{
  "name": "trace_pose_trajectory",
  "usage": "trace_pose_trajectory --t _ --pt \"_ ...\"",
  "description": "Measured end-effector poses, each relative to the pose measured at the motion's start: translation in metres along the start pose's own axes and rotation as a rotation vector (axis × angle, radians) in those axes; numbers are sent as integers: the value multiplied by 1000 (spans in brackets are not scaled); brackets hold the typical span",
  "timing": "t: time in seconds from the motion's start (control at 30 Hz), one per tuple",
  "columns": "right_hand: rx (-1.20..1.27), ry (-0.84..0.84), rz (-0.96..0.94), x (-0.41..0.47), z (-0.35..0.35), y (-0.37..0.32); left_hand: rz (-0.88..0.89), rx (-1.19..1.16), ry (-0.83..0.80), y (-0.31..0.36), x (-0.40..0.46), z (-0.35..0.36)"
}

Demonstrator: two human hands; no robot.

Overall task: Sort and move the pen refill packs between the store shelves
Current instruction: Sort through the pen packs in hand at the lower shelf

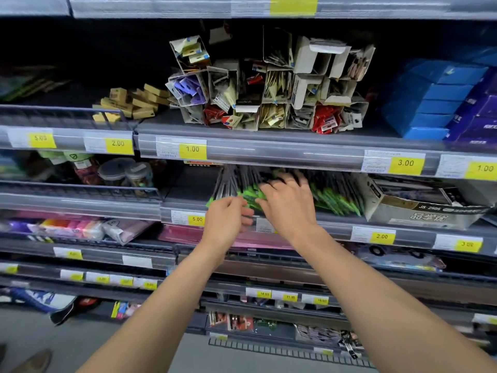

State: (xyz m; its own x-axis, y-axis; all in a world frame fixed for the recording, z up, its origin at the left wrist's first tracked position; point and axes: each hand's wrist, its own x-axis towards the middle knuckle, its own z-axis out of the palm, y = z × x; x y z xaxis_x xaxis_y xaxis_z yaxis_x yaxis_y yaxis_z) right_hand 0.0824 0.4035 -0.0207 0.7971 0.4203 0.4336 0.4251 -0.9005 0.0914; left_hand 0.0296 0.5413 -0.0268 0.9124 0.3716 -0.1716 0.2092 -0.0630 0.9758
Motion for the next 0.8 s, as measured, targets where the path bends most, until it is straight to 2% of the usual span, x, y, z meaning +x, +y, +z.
trace_pose_trajectory --t 0.07,0.2,0.33,0.47,0.57,0.63,0.7,0.73,0.8 --pt "10 110 -39 -8 -1 0 -108 -127 -40 9 -1 0" --pt "110 503 -47 -27 -9 -5 -320 -335 -225 25 -5 1" --pt "188 595 -54 -57 -21 -20 -459 -578 -380 41 -13 9" --pt "292 542 -75 -87 -28 -39 -483 -836 -442 41 -21 9" --pt "532 450 -172 -92 -32 -36 -405 -798 -398 30 -22 -4" --pt "661 446 -137 -85 -31 -27 -353 -767 -381 25 -21 -18" --pt "635 380 56 -67 -28 -19 -345 -765 -346 22 -21 -33" --pt "576 287 132 -54 -24 -15 -360 -779 -332 21 -22 -38" --pt "427 59 144 -26 -13 -14 -394 -810 -319 17 -24 -44"
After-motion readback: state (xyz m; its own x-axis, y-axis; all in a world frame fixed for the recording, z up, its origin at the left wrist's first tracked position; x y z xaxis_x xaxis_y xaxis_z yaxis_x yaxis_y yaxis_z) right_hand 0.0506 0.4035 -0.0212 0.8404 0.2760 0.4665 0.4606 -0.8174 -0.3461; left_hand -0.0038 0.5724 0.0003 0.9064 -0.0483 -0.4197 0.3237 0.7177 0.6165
